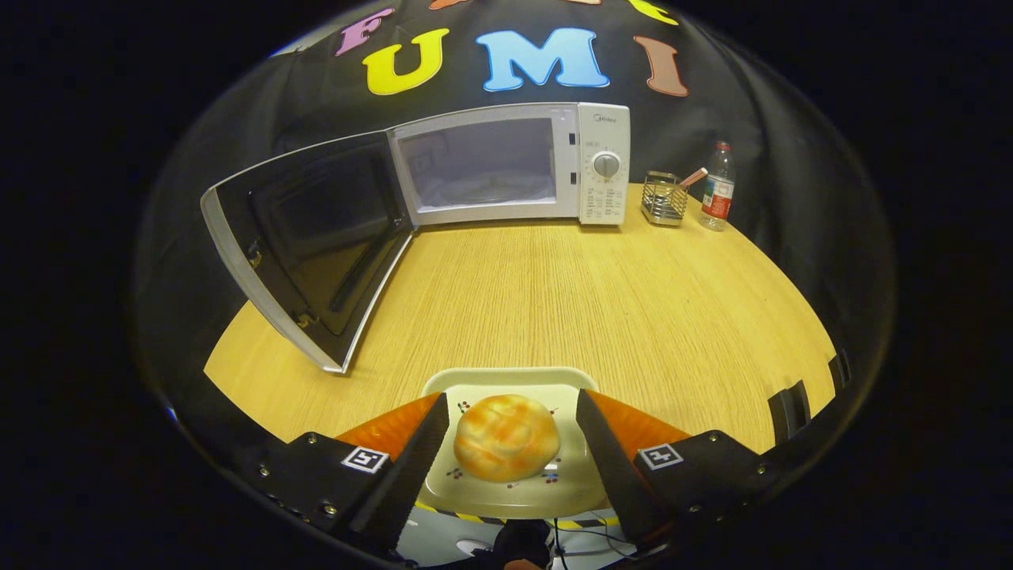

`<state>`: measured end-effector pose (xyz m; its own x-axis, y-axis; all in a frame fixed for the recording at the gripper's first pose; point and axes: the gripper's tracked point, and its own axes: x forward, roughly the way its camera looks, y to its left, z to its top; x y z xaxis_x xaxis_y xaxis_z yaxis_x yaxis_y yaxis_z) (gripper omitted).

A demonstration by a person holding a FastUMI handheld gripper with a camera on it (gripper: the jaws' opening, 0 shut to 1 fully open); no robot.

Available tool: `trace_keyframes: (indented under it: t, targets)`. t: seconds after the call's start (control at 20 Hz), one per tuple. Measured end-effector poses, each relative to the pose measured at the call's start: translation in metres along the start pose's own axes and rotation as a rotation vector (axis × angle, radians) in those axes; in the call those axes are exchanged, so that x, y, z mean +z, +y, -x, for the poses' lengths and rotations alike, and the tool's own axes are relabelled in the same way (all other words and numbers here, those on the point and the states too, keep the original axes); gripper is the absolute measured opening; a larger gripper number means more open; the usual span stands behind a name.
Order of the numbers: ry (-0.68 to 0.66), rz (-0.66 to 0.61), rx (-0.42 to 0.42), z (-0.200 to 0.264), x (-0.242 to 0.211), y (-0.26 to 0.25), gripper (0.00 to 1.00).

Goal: Open the microwave, put the food inside, and close the microwave door.

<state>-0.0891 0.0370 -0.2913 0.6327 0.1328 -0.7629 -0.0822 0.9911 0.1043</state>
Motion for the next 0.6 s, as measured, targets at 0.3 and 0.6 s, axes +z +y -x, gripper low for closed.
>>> trace_keyframes:
  t: [0.3,0.6]
  targets:
    - [0.077,0.034,-0.01,-0.014,-0.02,0.001,0.99]
    - [0.12,0.024,0.001,-0.022,-0.028,0.003,0.93]
